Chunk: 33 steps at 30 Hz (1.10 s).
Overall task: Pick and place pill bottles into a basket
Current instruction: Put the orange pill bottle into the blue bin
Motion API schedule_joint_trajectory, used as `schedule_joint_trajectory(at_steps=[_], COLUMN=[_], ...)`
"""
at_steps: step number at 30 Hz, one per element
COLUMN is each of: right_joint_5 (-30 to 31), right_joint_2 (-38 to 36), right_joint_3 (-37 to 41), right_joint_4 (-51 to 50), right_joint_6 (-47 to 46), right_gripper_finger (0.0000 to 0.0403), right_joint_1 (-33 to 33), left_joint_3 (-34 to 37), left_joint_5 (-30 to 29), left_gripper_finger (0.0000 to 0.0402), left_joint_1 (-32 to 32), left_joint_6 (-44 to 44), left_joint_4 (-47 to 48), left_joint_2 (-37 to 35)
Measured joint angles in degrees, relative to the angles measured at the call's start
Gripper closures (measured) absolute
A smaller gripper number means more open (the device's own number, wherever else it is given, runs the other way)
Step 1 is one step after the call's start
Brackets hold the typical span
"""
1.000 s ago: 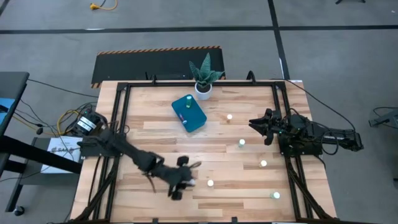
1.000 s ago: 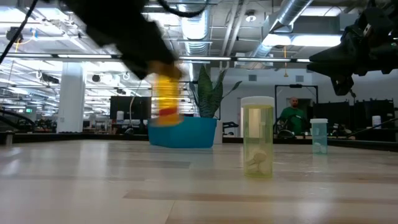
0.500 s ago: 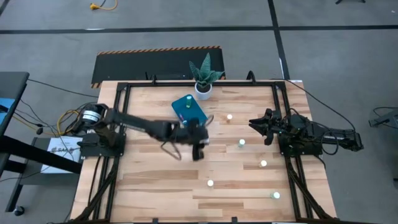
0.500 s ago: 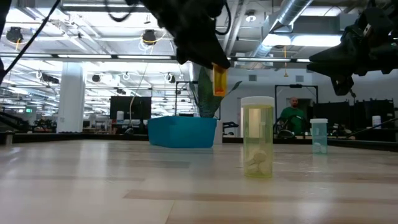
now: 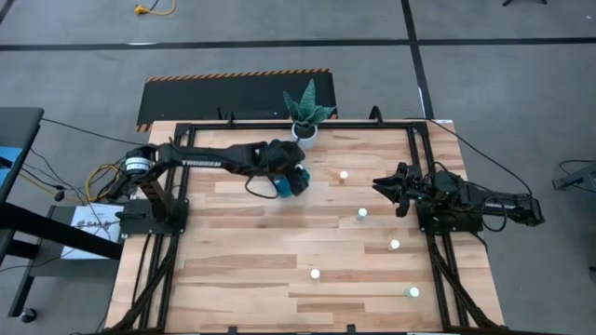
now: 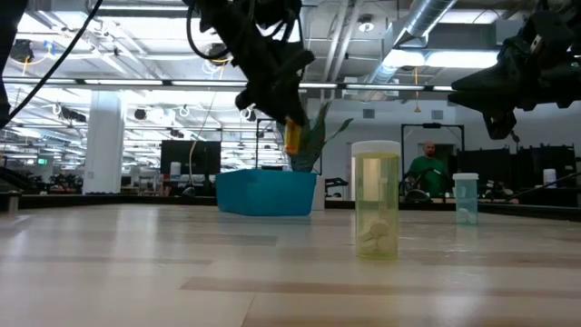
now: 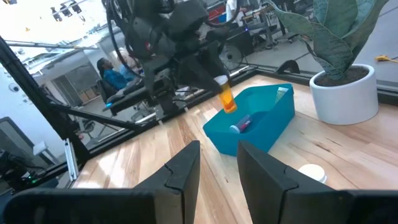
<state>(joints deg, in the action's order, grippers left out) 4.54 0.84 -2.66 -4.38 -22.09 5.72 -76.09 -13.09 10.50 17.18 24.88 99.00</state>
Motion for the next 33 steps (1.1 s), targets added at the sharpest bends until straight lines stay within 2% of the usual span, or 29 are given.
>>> schedule_joint_trajectory(at_steps=[3, 7, 14, 18, 22, 33], right_joint_5=[0.0, 0.0, 0.0, 0.0, 0.0, 0.0], right_joint_2=[0.0, -0.01, 0.01, 0.0, -0.01, 0.01], right_joint_3=[0.0, 0.0, -0.02, -0.02, -0.02, -0.02], right_joint_4=[0.0, 0.01, 0.0, 0.01, 0.01, 0.02], right_joint_6=[0.02, 0.01, 0.02, 0.01, 0.01, 0.0], right_gripper_finger=[0.0303, 0.0303, 0.0303, 0.0303, 0.0303, 0.0303], right_joint_1=[0.0, 0.0, 0.0, 0.0, 0.0, 0.0], left_joint_3=[0.0, 0.0, 2.05, 4.88, 7.42, 12.51], left_joint_5=[-2.52, -2.76, -2.15, -1.87, -1.21, -3.29], left_gripper_finger=[0.03, 0.0284, 0.03, 0.0295, 0.0284, 0.0294], left_joint_1=[1.51, 4.31, 7.86, 8.92, 9.44, 11.71], left_joint_6=[0.63, 2.31, 3.92, 6.38, 8.29, 13.89], left_joint_4=[2.51, 3.76, 3.85, 3.93, 0.87, -3.63], left_joint_2=[0.0, 0.0, 0.04, 0.07, 0.09, 0.09])
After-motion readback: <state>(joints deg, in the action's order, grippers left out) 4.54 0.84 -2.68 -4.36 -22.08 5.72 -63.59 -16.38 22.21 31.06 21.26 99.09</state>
